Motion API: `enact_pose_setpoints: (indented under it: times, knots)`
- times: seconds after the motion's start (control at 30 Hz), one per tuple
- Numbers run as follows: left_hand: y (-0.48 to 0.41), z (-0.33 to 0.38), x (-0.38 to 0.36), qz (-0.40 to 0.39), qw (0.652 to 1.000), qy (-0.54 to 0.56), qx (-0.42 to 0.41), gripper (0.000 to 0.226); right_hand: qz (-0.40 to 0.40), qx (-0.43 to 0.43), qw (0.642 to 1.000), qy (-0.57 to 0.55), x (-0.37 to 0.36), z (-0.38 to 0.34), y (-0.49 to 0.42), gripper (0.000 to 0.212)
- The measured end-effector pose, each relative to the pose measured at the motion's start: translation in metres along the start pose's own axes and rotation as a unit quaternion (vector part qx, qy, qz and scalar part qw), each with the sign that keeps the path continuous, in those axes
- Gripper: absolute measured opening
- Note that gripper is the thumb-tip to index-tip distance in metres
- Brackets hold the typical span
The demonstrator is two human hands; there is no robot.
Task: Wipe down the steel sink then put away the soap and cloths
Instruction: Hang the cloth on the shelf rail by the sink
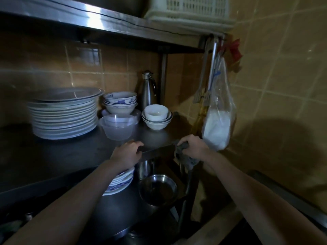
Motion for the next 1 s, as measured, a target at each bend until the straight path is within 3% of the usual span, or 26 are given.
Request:
enact_pose_setpoints:
  times: [0.47, 0.67, 1.0]
  knots:
    - [-0.055, -0.063, -0.014, -0.044, 0.998, -0.020, 0.044, 0.049, 0.009, 0.044, 0.999, -0.019, -0.043, -0.042, -0.134, 0.033]
    - [-0.051, -0.069, -0.016, -0.046, 0.998, -0.023, 0.038, 0.044, 0.003, 0.059, 0.998, -0.001, -0.067, -0.034, -0.138, 0.043]
    - [-0.016, -0.063, -0.016, -0.054, 0.997, -0.037, 0.027, 0.030, 0.047, 0.089, 0.994, 0.050, -0.047, -0.036, -0.087, 0.037]
Point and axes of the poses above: each hand's wrist, its own y-axis away from the middle knuckle, its own x-axis out of the back of the hand, z = x × y, the point moved 9 cm from there along -y, towards the middle knuckle, and after that the axes turned 14 degrees about -y, right-handed, at the moved point
